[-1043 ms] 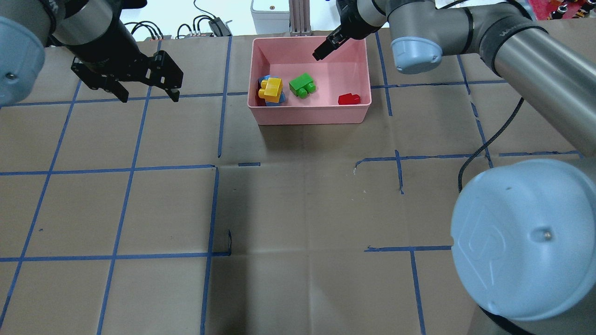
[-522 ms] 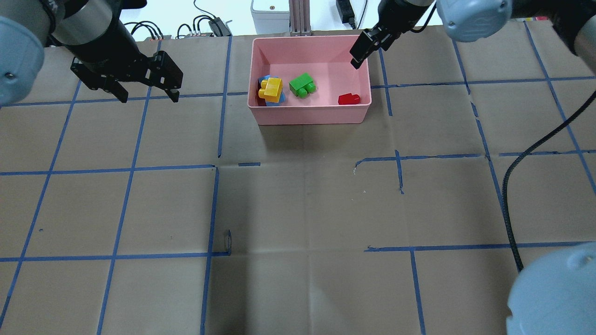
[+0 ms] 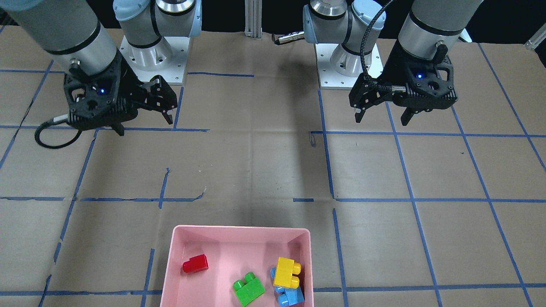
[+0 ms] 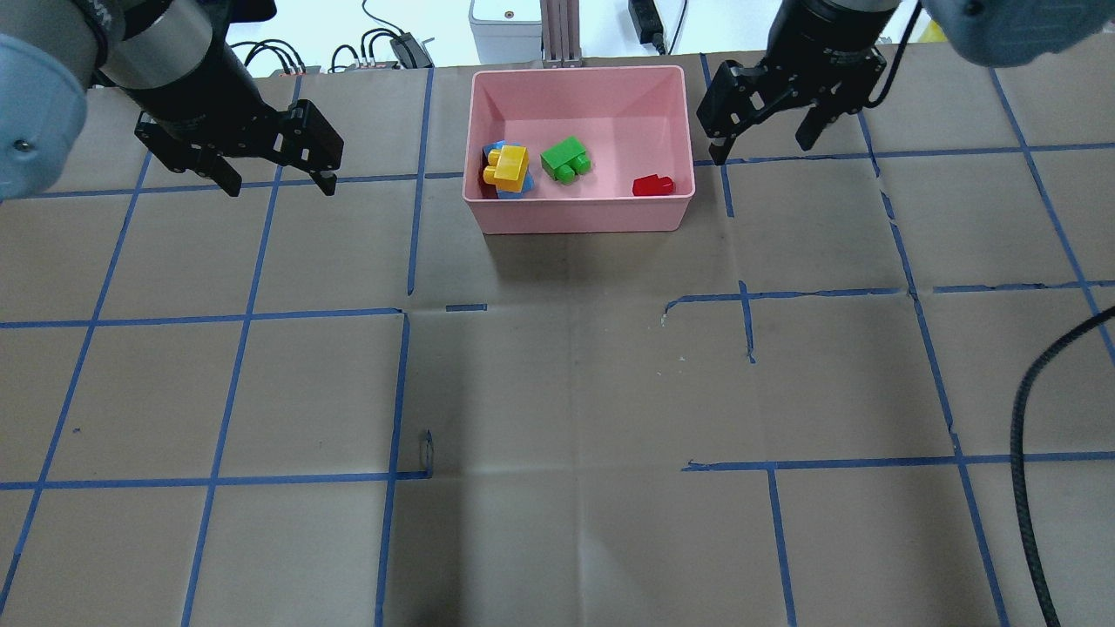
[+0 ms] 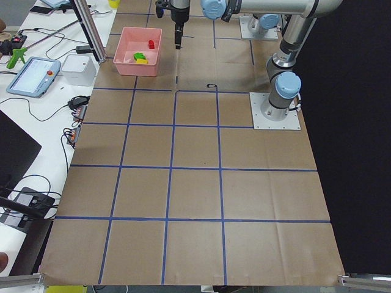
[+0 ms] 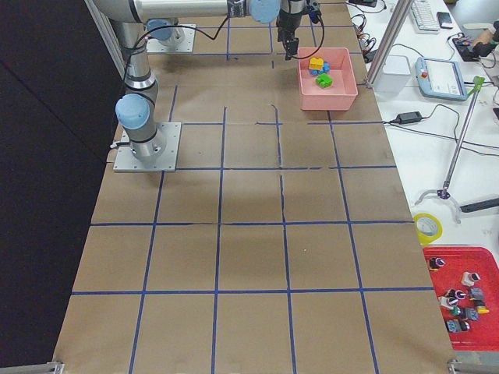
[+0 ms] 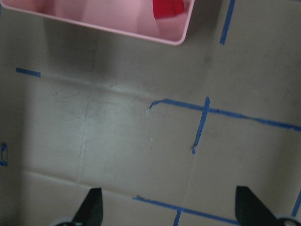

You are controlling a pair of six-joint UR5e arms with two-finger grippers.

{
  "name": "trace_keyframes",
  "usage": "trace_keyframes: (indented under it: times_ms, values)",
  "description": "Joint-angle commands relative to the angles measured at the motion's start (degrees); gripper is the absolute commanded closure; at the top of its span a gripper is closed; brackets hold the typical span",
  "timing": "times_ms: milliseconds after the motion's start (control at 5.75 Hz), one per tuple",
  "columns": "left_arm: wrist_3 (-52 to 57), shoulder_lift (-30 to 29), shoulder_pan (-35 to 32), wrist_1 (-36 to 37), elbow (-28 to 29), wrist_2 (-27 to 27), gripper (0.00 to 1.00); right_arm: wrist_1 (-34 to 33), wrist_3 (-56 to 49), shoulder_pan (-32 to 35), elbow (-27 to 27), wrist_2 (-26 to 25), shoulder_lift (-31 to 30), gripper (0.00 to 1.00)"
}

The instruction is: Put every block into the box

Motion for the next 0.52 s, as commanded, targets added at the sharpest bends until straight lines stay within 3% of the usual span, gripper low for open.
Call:
trace_keyframes:
  times_ms: [0,348]
  values:
    - [0.0,0.0,0.0,0.0,0.0,0.0,0.01,0.0,8.9,-0.1,12.8,-1.2,-10.0,0.0]
    - [0.0,0.0,0.0,0.1,-0.1,0.0,0.01,-0.1,13.2,-0.1,14.3,-7.6,-10.6,0.0]
